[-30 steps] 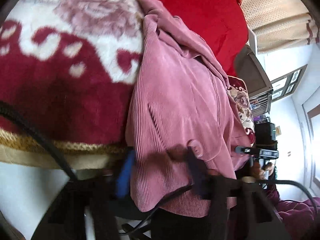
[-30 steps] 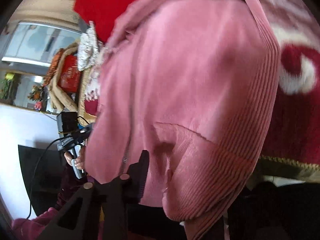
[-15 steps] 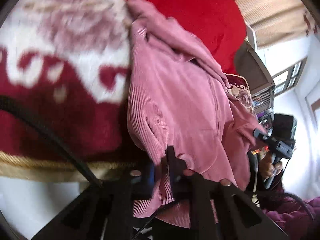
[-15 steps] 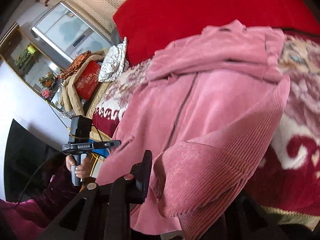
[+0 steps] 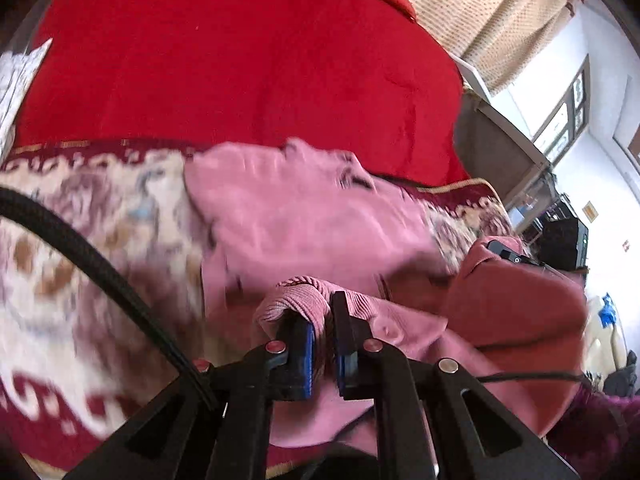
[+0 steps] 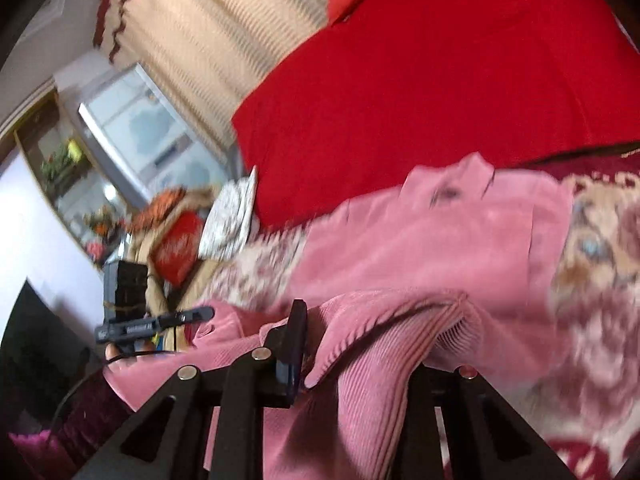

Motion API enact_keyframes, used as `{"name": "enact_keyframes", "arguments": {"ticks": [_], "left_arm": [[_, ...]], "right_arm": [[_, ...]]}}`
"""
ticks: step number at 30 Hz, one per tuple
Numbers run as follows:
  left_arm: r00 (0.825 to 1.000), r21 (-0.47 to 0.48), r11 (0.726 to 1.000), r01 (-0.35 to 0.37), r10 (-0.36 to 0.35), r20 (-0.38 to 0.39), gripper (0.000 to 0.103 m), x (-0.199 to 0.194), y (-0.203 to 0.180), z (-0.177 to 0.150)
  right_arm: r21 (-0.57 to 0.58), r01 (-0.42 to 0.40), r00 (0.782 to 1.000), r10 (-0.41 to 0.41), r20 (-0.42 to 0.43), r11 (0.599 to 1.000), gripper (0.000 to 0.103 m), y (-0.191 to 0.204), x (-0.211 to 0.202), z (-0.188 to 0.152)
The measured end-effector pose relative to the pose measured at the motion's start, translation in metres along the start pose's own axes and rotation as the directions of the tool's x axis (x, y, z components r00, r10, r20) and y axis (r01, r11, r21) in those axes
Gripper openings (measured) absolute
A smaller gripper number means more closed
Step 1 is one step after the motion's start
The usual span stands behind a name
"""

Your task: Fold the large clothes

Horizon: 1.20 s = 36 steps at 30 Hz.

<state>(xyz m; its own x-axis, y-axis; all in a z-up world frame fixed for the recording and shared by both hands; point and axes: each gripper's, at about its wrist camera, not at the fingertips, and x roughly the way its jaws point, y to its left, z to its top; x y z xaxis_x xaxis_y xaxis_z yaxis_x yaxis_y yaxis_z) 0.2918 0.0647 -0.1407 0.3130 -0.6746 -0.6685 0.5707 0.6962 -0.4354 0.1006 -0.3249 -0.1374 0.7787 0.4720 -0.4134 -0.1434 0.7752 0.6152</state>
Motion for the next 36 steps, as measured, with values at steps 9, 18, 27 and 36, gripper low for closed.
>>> {"name": "enact_keyframes", "arguments": {"ticks": [9,18,27,36], "left_arm": [[0.990,-0.254,0.957,-0.139,0.144,0.000,0.009,0.096,0.063,0.107],[0.997,-0.569,0.819,-0.074,0.055,-0.051,0.015,0.158,0.129,0.117],[0.931,-0.647,0.761,0.055,0.195,0.308,0.069,0.075,0.122,0.110],[0.947,-0.381,0.889,-0.256,0.310,0.087,0.077,0.114,0.013,0.056]], "right_arm": [[0.282,0.072,0.983,-0.116,0.143,0.957,0.022,-0.112,0.063,0.086],[0.736,-0.067,0.990,-0.047,0.134,0.674,0.024,-0.247,0.080,0.071],[0.509,0.169,0.951,-0.275,0.139,0.844,0.027,-0.196,0.038,0.096],[0.232,0.293,0.956,-0.278,-0.098,0.927,0.027,-0.147,0.087,0.110]]}}
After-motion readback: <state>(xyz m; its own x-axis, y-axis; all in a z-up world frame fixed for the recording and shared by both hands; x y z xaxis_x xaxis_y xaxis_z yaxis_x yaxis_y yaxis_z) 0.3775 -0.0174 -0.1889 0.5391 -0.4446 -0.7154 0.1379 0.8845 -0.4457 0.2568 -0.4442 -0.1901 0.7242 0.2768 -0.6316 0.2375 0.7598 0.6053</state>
